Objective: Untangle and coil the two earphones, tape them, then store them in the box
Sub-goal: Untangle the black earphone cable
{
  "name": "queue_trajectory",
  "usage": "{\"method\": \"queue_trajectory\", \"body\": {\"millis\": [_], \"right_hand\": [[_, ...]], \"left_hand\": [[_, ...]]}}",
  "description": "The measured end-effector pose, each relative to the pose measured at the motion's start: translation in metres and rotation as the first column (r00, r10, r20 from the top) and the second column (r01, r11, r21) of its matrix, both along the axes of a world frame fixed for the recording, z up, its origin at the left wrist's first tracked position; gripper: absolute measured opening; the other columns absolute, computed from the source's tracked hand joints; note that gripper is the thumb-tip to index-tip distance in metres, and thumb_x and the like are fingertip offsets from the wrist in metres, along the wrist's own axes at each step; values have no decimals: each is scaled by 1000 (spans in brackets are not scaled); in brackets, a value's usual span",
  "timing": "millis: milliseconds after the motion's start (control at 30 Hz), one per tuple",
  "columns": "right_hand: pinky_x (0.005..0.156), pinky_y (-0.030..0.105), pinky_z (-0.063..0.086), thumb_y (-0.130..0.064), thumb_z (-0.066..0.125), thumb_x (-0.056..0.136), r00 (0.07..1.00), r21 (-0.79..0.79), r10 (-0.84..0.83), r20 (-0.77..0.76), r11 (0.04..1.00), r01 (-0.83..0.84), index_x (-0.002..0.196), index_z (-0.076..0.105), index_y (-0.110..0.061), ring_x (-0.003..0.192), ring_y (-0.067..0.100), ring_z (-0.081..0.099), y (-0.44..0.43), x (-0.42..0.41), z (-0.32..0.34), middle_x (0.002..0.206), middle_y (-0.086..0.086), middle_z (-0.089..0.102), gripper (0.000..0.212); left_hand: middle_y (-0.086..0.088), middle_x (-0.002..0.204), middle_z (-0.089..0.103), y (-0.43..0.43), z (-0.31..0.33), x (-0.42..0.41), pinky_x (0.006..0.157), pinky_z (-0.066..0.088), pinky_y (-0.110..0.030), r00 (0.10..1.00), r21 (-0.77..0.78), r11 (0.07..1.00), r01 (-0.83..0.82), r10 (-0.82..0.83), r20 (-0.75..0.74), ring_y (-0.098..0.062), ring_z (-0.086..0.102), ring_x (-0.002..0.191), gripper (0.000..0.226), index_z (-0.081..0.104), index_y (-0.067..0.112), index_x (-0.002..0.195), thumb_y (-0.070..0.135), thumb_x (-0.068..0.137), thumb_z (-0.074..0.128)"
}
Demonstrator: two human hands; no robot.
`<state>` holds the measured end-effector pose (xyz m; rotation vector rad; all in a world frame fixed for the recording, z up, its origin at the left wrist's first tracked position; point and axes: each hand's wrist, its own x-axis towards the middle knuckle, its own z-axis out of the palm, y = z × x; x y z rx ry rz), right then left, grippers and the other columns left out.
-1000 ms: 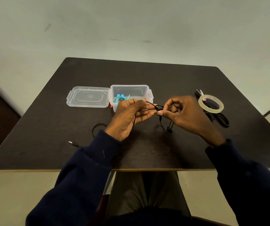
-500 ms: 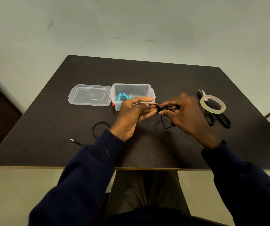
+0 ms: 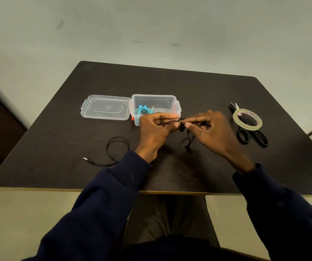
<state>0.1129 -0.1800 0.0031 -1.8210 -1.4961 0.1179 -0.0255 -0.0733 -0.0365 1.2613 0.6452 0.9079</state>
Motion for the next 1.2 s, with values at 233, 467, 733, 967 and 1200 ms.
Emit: {"method": "queue_trajectory", "body": {"millis": [233, 467, 733, 967, 1200], "right_hand": [[54, 40, 51, -18, 76, 90, 980, 37, -85, -183, 995, 93, 92, 81, -23, 62, 31, 68, 6, -5, -10, 70, 2, 76, 7], [53, 29, 41, -21, 81, 86, 964, 20, -64, -256, 997, 71, 81, 79, -31, 53, 16, 52, 7, -5, -10, 64, 11, 72, 11], [44, 15, 29, -15, 77, 88, 990, 30, -45, -130, 998, 50, 79, 78, -16, 43, 5, 37, 3, -7, -9, 52, 2, 56, 8], [64, 16, 36, -21, 75, 90, 990, 13, -87, 112, 996, 86, 90, 74, -23, 76, 6, 48, 1, -7, -18, 72, -18, 56, 1], [61, 13, 36, -21, 69, 95, 990, 42, -139, 36, 990, 137, 90, 69, -23, 66, 3, 47, 2, -4, -18, 68, -14, 54, 6]], "left_hand": [[-12, 96, 78, 0, 2, -2, 84, 61, -33, 999, -14, 999, 46, -47, -15, -22, 76, 91, 30, 75, 1, 102, -5, 74, 83], [-10, 85, 78, 0, 3, -3, 73, 61, -25, 999, -55, 998, 33, -32, 13, -18, 76, 79, 24, 75, 2, 92, -7, 71, 84], [-16, 93, 77, 4, 2, -4, 80, 62, -32, 992, -2, 995, 96, -96, -77, -24, 77, 87, 28, 74, -5, 102, -1, 76, 83], [-16, 100, 77, 10, 7, -9, 90, 60, -42, 962, -46, 978, 202, -207, -180, -28, 75, 96, 29, 73, -1, 108, 2, 80, 81], [-18, 97, 75, 7, 12, -9, 79, 63, -32, 950, -194, 955, 226, -260, -173, -25, 75, 86, 15, 72, -1, 99, -3, 85, 75]]}}
